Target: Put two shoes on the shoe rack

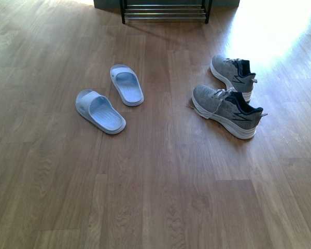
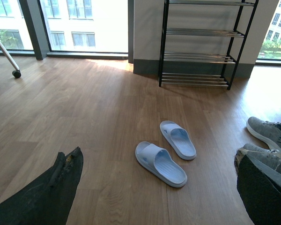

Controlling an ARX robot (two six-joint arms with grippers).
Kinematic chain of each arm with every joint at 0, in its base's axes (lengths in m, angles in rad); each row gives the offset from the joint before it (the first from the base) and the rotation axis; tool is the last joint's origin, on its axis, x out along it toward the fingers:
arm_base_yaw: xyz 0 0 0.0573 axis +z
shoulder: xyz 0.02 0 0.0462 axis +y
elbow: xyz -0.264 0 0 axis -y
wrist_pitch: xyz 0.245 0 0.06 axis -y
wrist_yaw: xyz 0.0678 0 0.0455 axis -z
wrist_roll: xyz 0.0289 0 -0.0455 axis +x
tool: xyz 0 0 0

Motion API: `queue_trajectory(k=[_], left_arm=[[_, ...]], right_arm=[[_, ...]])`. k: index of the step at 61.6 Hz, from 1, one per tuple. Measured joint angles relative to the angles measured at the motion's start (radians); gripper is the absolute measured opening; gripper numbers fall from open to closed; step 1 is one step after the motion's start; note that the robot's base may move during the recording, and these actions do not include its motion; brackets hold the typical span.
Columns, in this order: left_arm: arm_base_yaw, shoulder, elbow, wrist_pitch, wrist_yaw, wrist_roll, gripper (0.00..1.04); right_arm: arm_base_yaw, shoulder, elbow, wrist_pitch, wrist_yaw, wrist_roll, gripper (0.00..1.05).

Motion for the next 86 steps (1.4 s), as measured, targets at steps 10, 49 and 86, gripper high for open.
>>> queue_trajectory(k=[10, 49, 86], left_arm=[[0.0, 0.0, 0.0, 0.0, 0.0, 0.0, 0.95], [0.0, 0.0, 0.0, 0.0, 0.0, 0.0, 0.95], [0.0, 0.0, 0.0, 0.0, 0.0, 0.0, 0.95]], right_arm=[[0.0, 0.0, 0.0, 0.0, 0.0, 0.0, 0.96], [0.0, 0.0, 0.0, 0.0, 0.0, 0.0, 0.96], [0.0, 0.0, 0.0, 0.0, 0.0, 0.0, 0.96]])
